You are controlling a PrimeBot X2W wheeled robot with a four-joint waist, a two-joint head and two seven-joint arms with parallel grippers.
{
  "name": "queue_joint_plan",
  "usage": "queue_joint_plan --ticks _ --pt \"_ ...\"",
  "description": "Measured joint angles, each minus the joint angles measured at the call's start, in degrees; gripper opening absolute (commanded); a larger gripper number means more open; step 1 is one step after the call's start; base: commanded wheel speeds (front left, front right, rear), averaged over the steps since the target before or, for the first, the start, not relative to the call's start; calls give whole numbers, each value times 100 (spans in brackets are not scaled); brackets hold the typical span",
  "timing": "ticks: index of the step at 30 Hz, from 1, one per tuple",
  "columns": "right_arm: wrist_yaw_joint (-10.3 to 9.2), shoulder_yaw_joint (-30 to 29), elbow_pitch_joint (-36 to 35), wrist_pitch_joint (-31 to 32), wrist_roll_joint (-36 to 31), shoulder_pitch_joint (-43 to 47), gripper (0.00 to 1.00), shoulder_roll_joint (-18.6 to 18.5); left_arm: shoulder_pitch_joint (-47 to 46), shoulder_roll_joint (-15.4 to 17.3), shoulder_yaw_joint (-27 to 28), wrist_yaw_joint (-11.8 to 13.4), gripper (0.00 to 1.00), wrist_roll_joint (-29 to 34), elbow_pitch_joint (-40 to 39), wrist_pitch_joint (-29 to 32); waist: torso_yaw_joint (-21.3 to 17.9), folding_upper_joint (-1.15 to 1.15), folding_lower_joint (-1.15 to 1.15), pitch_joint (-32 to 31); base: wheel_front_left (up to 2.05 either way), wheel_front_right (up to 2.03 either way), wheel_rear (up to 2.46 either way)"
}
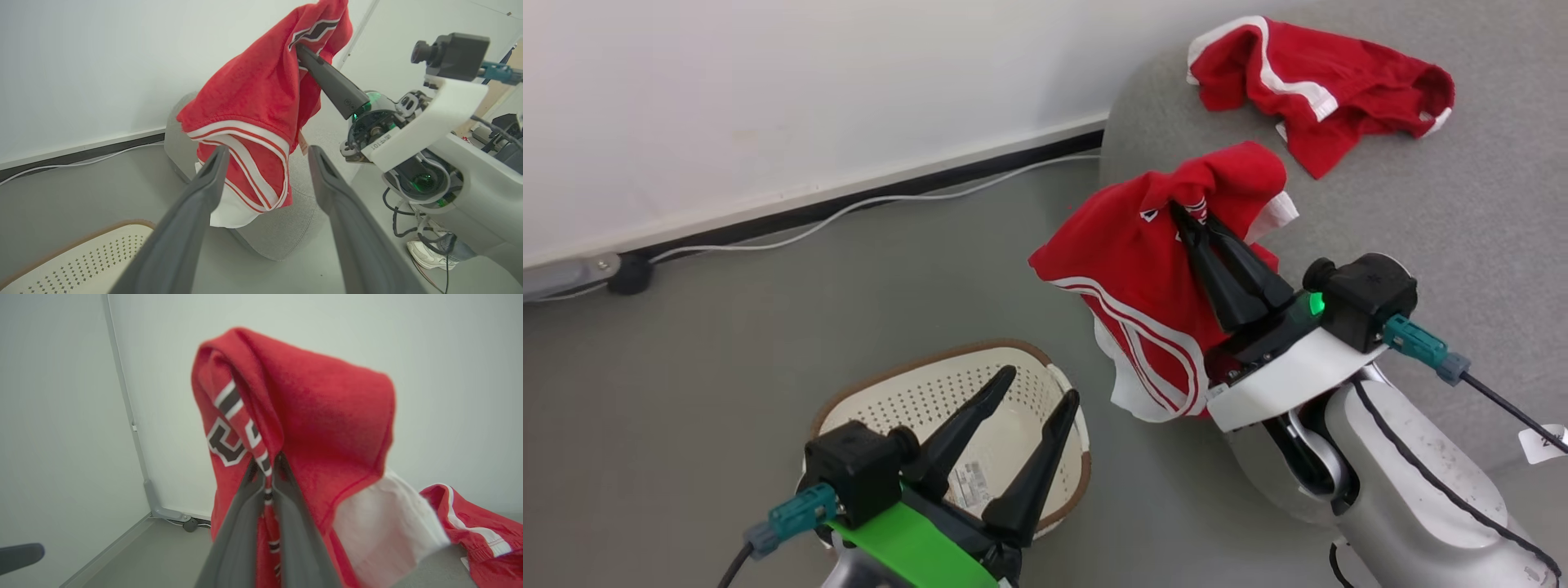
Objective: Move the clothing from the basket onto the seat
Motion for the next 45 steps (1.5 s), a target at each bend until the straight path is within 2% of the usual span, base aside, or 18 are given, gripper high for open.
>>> queue_joint_plan --ticks 4,8,16,17,20,25,29,32,38,45 --pt "4 -190 -38 0 132 -10 0 -30 -86 -7 -43 7 100 203 -25 21 -262 0 0 287 0 0 0" --pt "-15 -697 -7 0 370 -173 0 -218 -191 -25 -222 5 100 235 -12 163 -436 0 0 634 0 0 0" --pt "-156 -1661 546 62 597 -1569 0 -482 -208 -41 -324 63 100 259 67 421 -470 0 0 1364 0 0 0" --pt "-168 -1839 647 113 678 -1769 0 -527 -214 -35 -338 64 100 266 66 465 -445 0 0 1450 0 0 0" --pt "-366 -2390 905 253 861 -2378 0 -731 -229 -11 -404 85 100 299 68 560 -330 0 1 1689 0 0 0" --pt "-645 -3400 1225 450 1006 -3567 0 -1497 -300 108 -513 105 100 366 19 695 -22 0 1 2034 0 0 0" --pt "-713 -3899 1511 580 1025 -4167 0 -2108 -303 121 -523 102 100 459 -115 697 259 0 1 2312 0 0 0" --pt "-720 -4036 1790 673 1003 -4320 0 -2386 -307 133 -579 3 100 459 -185 699 482 0 1 2522 0 0 0" --pt "-759 -4045 2201 820 954 -4639 0 -2462 -306 243 -599 -47 100 453 -243 722 855 0 1 3002 0 0 0" --pt "-768 -4052 2691 823 943 -4710 0 -2277 -307 271 -493 -54 100 454 -409 686 1144 0 1 3570 0 0 0"
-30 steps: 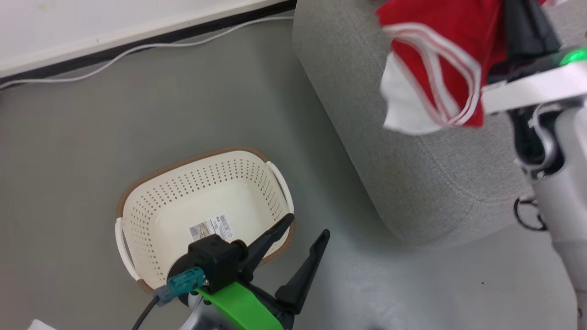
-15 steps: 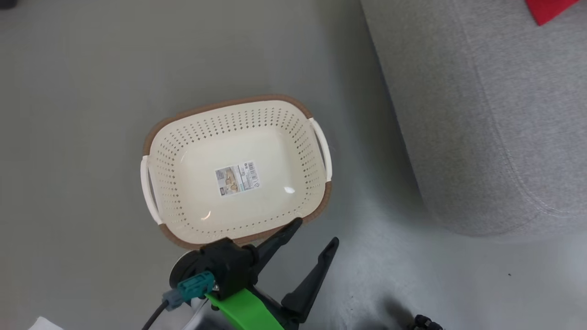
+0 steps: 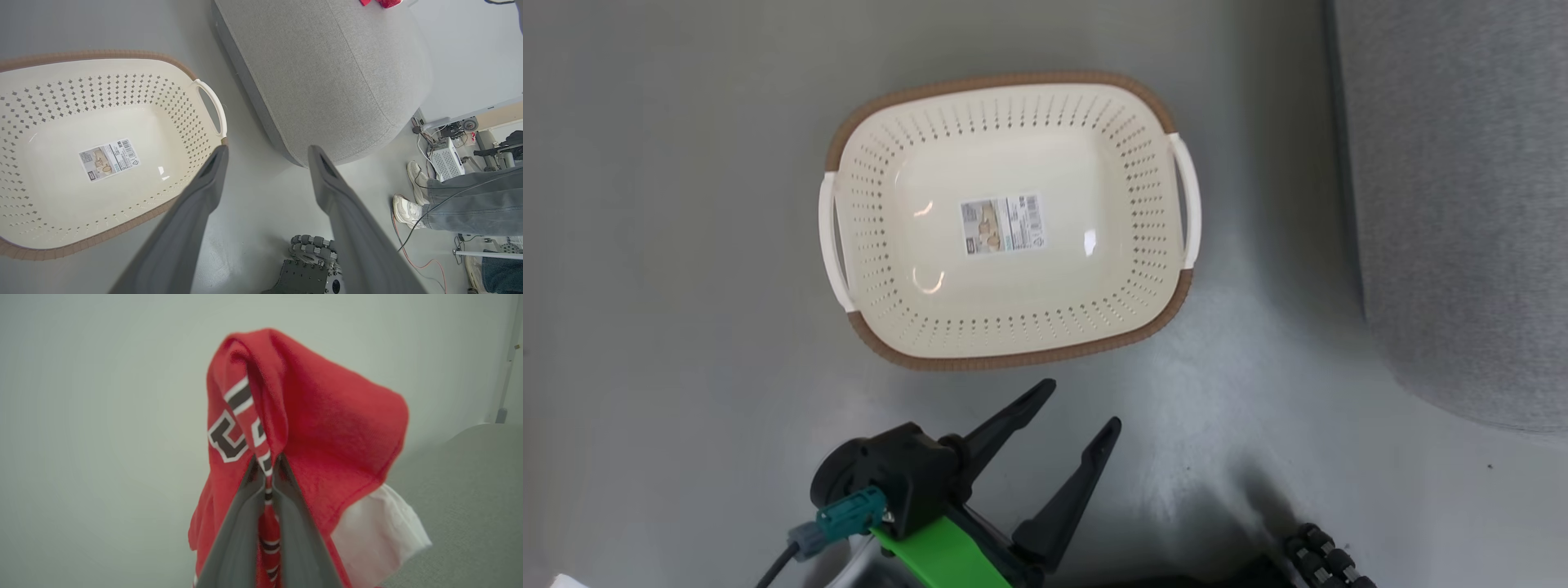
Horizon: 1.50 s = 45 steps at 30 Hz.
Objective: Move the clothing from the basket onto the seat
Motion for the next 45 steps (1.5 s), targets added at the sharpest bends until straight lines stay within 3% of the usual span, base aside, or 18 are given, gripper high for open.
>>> queue_joint_plan --ticks 11,16,17,19,20,25,31,36,45 --pt "-41 126 1129 -389 -299 171 0 797 -203 222 363 -19 100 75 22 -103 -5 0 0 638 0 0 0" --pt "-42 193 1427 -554 -545 237 35 829 -236 227 378 -78 100 62 126 -124 -193 0 0 599 0 0 0" --pt "-42 233 1469 -564 -583 236 46 847 -237 236 388 -89 100 62 176 -124 -221 0 -1 567 0 0 0" --pt "-42 294 1564 -564 -636 235 93 896 -240 254 397 -96 100 47 238 -126 -263 0 -1 489 0 0 0" --pt "-42 357 1610 -563 -679 234 100 901 -251 253 396 -129 100 47 257 -132 -282 0 -1 445 0 0 0" --pt "-42 609 1760 -605 -921 224 100 1037 -269 207 479 -149 100 -21 409 -265 -360 0 -1 198 0 0 0" --pt "-25 1025 1856 -712 -1060 286 100 1505 -337 166 842 -116 100 -154 728 -467 -467 0 -1 -167 0 0 0" --pt "272 1218 1657 -854 -1177 810 100 1657 -532 86 1082 -118 100 -202 1022 -754 -569 0 -1 -606 0 0 0" --pt "436 1270 1038 -883 -1273 1671 100 1883 -532 -11 1594 -93 100 -359 1607 -1274 -597 0 -1 -1241 0 0 0"
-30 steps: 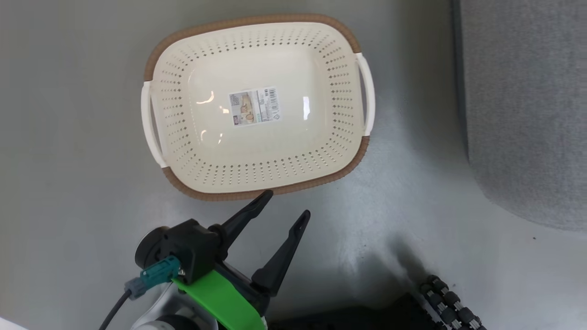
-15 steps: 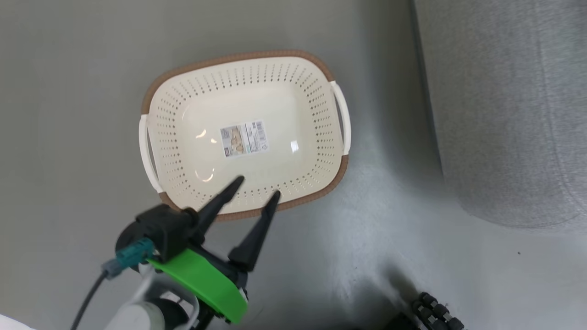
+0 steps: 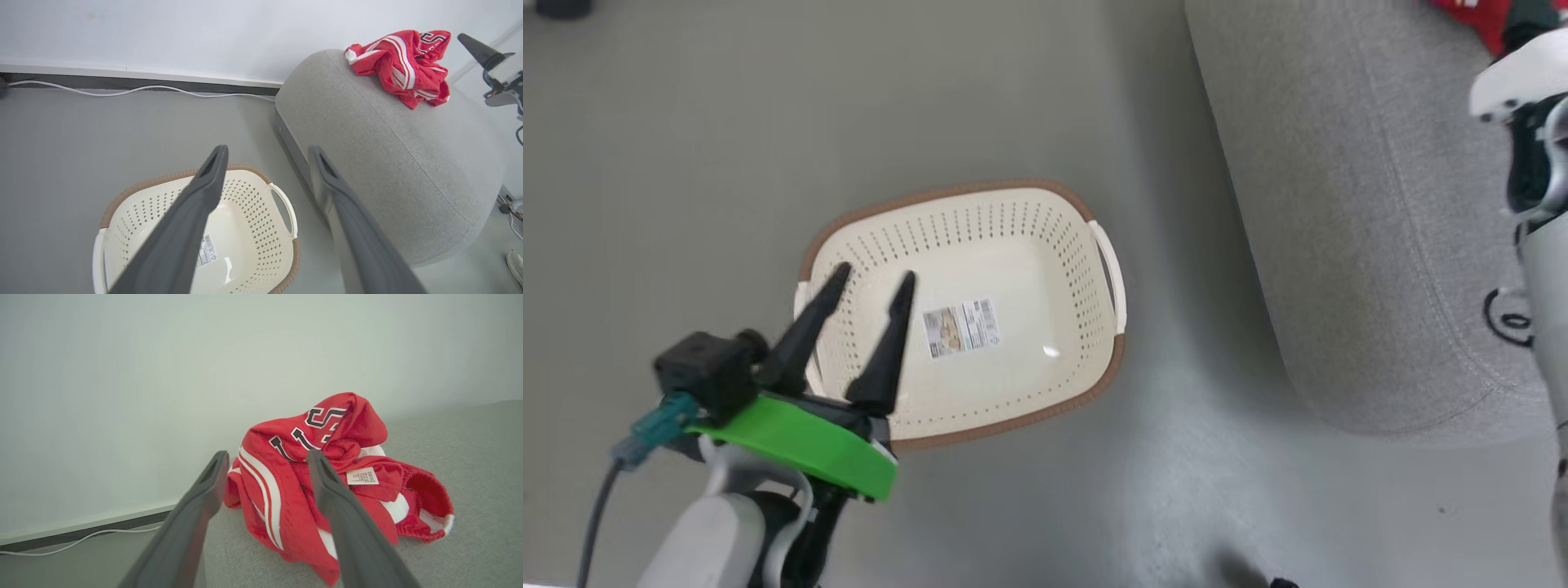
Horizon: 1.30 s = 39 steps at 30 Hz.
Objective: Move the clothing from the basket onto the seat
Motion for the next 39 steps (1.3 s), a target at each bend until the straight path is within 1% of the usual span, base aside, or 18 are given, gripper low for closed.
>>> queue_joint_plan --ticks 3,8,15,18,21,24,28,33,35,39 --pt "79 64 -416 0 -74 276 100 208 8 -51 245 99 100 -156 250 -223 31 0 0 -241 0 0 0" --pt "166 159 -877 0 -97 916 100 514 130 -157 463 102 100 -311 553 -513 132 0 0 -639 0 0 0" --pt "237 285 -1379 1 -145 1870 100 975 455 -121 667 103 100 -342 1000 -787 354 0 0 -1187 0 0 0" --pt "238 346 -1469 1 -149 2275 100 1106 687 -82 736 151 100 -357 1172 -855 447 0 0 -1428 0 0 0" --pt "255 458 -1496 1 -292 2703 100 1124 914 -44 856 165 100 -376 1301 -966 523 0 0 -1675 0 0 0" --pt "253 481 -1510 1 -289 3103 100 1149 1114 -33 1037 255 100 -433 1400 -1095 575 0 0 -1927 0 0 0" --pt "236 482 -1586 1 -282 3537 100 1167 1356 -40 1074 255 100 -566 1495 -1126 615 0 0 -2265 0 0 0" --pt "220 567 -1716 1 -346 3952 100 1180 1722 -31 1095 264 100 -599 1540 -1127 620 0 0 -2668 0 0 0" --pt "179 581 -1792 2 -380 4078 100 1177 1776 -23 1102 278 100 -599 1528 -1127 612 0 -1 -2805 0 0 0" --pt "178 639 -1941 1 -433 4245 100 1177 1850 3 1161 309 100 -599 1454 -1179 586 0 0 -3015 0 0 0"
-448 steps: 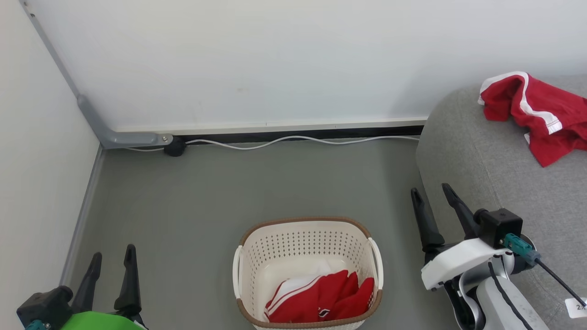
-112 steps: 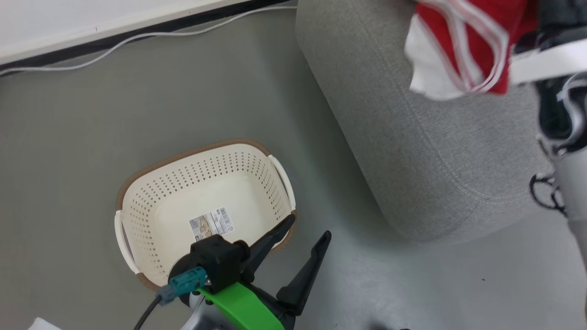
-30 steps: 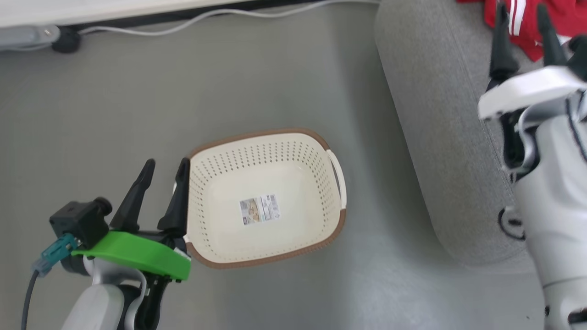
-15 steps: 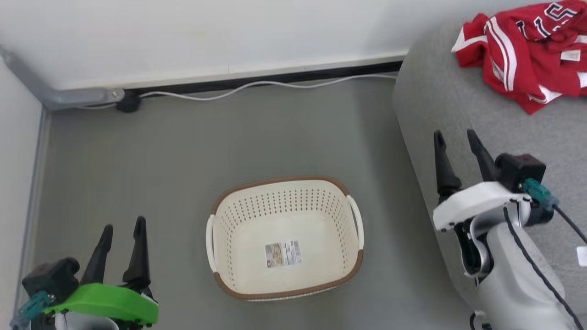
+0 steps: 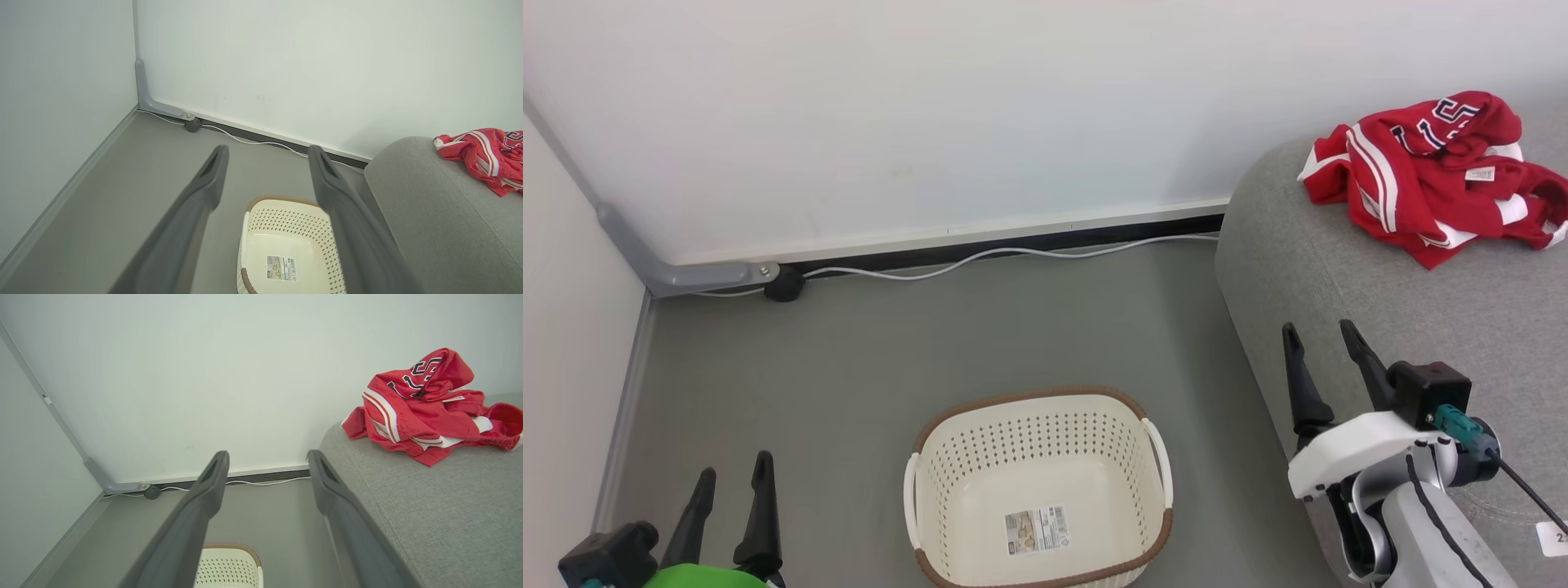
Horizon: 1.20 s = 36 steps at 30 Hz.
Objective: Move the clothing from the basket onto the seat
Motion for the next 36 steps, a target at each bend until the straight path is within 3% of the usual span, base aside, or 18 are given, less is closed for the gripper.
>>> queue_joint_plan --ticks 13,14,20,26,36 --pt "-1 157 -327 0 -73 356 100 7 163 42 103 104 100 77 -190 -67 -32 0 0 -225 0 0 0" --pt "-2 158 -361 0 -91 358 0 7 187 65 92 104 0 102 -198 -67 -26 0 0 -229 0 0 0" --pt "4 169 -31 9 -75 666 0 73 274 -201 -34 103 0 53 142 -40 -25 0 0 -231 0 0 0" --pt "9 -40 31 160 197 660 0 76 274 -223 8 87 0 -163 155 23 -5 0 0 -209 0 0 0" --pt "109 -301 112 466 1122 522 0 82 258 -320 165 -13 0 -727 218 190 44 0 0 -153 0 0 0"
